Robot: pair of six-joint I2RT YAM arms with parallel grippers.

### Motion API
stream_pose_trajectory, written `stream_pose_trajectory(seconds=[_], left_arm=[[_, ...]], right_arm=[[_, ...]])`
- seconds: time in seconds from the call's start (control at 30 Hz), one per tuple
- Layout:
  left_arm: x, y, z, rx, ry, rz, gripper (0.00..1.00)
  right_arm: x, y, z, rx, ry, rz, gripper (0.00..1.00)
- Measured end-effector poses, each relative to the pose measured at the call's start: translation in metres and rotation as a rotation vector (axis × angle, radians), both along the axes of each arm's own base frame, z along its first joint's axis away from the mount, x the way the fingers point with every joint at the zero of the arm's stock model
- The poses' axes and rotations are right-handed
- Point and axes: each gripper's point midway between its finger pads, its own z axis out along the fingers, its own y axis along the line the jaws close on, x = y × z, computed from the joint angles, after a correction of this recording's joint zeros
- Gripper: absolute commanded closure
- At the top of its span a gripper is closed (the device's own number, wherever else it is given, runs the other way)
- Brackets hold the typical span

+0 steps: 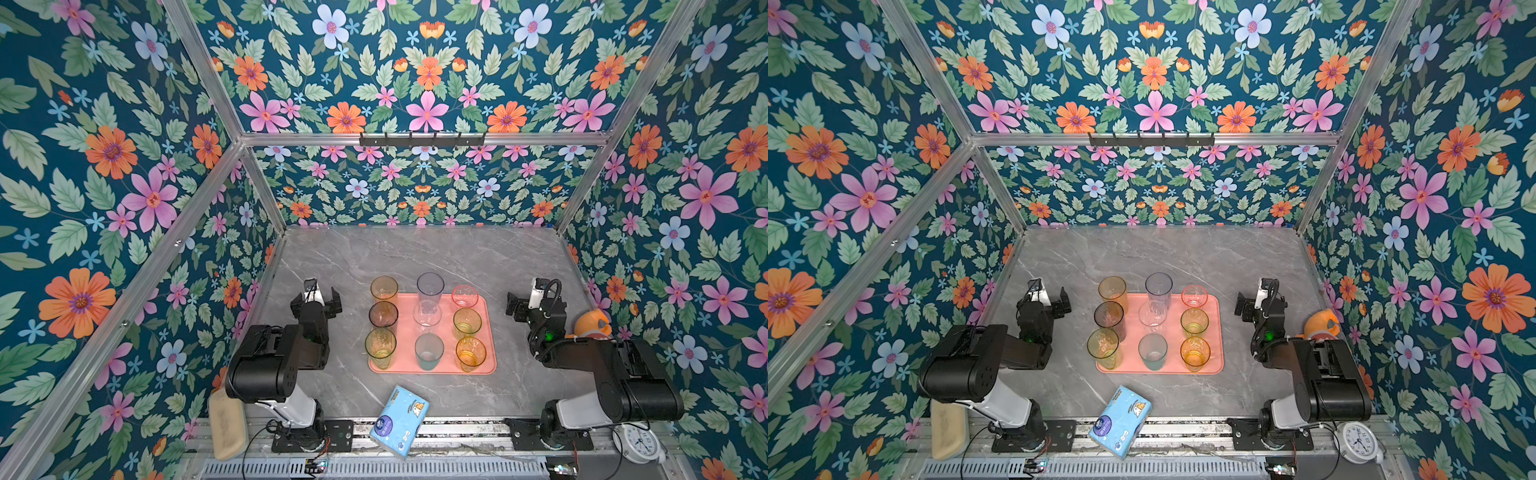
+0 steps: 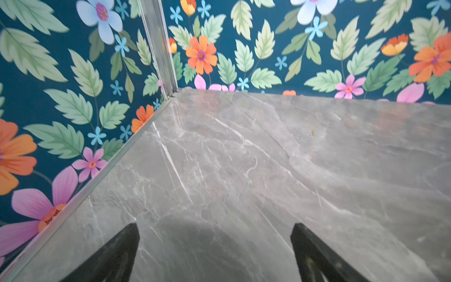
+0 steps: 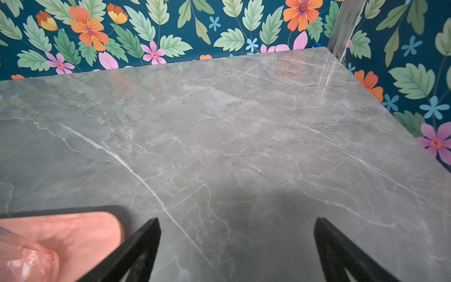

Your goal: Place the glasses into the tray

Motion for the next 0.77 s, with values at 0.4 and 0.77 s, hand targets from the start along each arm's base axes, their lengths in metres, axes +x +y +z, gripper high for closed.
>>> stream_pose_trajectory(seconds=[0.4,0.77], left_arm=[[0.0031,-0.0037,0.0063,0.007,-0.022,-0.027,0.0],[0.005,-0.0042,0.0083,0.004,-0.029,-0.036,0.0]], right_arm=[[0.0001,0.0005,0.0003,0.001,-0.001,0.003,0.01],[0.0001,0.0008,0.0003,0.001,-0.001,0.004,0.01]])
